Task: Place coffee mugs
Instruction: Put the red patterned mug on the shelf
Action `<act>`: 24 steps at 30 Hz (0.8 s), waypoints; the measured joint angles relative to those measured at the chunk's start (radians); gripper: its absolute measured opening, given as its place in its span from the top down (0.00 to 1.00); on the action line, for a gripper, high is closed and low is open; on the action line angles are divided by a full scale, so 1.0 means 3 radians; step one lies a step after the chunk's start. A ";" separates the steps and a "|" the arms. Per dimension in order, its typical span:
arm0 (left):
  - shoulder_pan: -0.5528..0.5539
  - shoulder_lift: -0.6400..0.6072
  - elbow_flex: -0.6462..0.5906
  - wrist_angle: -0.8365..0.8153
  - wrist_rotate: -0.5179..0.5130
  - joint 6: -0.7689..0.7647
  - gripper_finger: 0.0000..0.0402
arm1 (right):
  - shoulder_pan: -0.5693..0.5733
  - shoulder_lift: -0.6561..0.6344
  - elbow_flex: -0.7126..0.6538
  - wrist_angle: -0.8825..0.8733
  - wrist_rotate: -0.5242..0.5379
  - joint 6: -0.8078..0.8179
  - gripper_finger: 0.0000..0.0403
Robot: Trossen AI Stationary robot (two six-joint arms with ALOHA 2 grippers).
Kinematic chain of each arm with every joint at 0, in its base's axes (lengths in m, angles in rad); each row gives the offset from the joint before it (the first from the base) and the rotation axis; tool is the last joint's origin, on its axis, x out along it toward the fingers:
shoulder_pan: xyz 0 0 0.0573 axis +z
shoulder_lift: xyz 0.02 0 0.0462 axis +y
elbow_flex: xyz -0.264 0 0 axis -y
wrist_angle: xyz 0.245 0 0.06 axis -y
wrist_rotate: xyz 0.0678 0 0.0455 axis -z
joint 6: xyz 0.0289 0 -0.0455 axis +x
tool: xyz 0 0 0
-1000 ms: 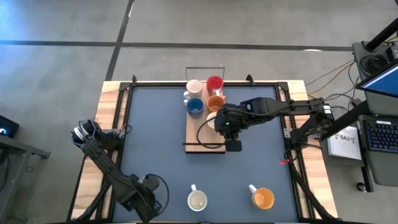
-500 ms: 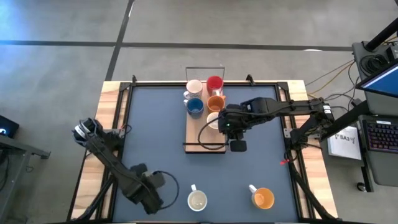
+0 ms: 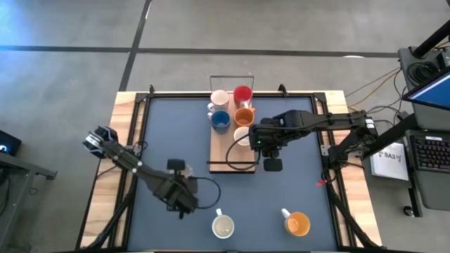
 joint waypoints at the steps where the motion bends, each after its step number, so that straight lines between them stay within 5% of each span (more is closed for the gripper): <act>1: 0.0051 -0.0034 0.0000 0.0001 -0.0013 0.0109 0.98 | 0.0000 0.0000 0.0000 0.0002 0.0000 -0.0009 0.82; 24: 0.1063 -0.0383 0.0033 0.0511 -0.0271 0.2079 0.98 | 0.0000 -0.0008 -0.0208 -0.0056 -0.0004 -0.0171 0.82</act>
